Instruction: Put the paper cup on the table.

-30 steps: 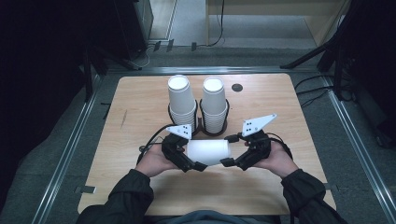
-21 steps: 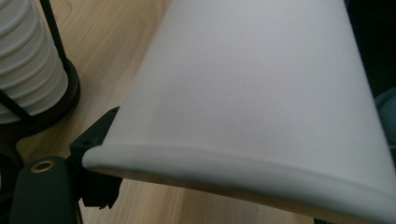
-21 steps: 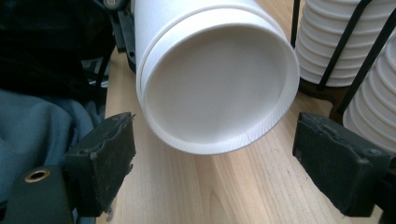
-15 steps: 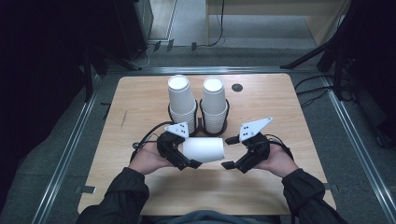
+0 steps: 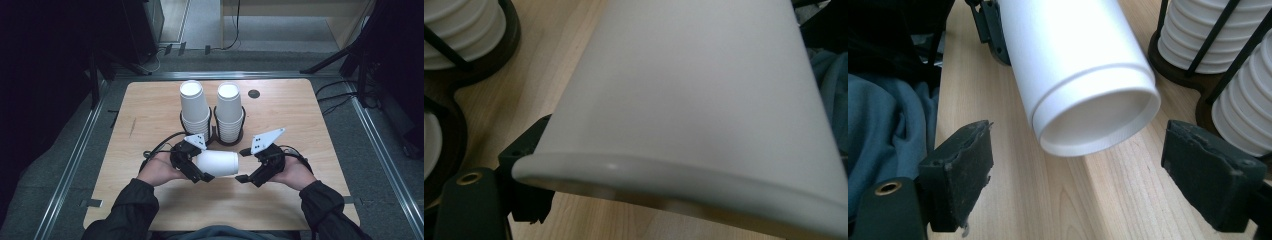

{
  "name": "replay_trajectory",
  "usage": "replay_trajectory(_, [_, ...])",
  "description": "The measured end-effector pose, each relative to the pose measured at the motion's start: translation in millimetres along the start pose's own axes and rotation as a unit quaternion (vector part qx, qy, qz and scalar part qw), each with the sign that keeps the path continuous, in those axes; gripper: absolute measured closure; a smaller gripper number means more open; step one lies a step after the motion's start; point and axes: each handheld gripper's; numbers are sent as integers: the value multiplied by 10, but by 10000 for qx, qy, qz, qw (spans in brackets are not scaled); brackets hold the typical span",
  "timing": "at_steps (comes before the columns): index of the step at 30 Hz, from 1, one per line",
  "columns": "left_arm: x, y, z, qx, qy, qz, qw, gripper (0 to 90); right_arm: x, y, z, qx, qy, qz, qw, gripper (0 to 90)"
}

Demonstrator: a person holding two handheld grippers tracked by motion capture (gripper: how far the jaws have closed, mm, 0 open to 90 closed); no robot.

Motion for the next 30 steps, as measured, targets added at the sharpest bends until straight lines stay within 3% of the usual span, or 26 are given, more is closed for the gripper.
replay_trajectory(16, [-37, -247, 65, 473, -138, 16, 9988, 123, 77, -213, 84, 343, 373, 74, 9987, 138])
replay_trajectory(23, [-41, -267, 85, 491, -124, -3, 9987, 121, 123, -372, 124, 703, 653, 57, 9954, 142])
replay_trajectory(30, [-48, -280, 98, 477, -72, 9, 9988, 116, 181, -447, 143, 806, 853, -17, 9931, 209])
Point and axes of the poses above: each handheld gripper's, and its own axes: y roughly backward along the jaws, z roughly out of its top, x roughly to its left, and after that the axes turned 12 degrees about -z, right-handed
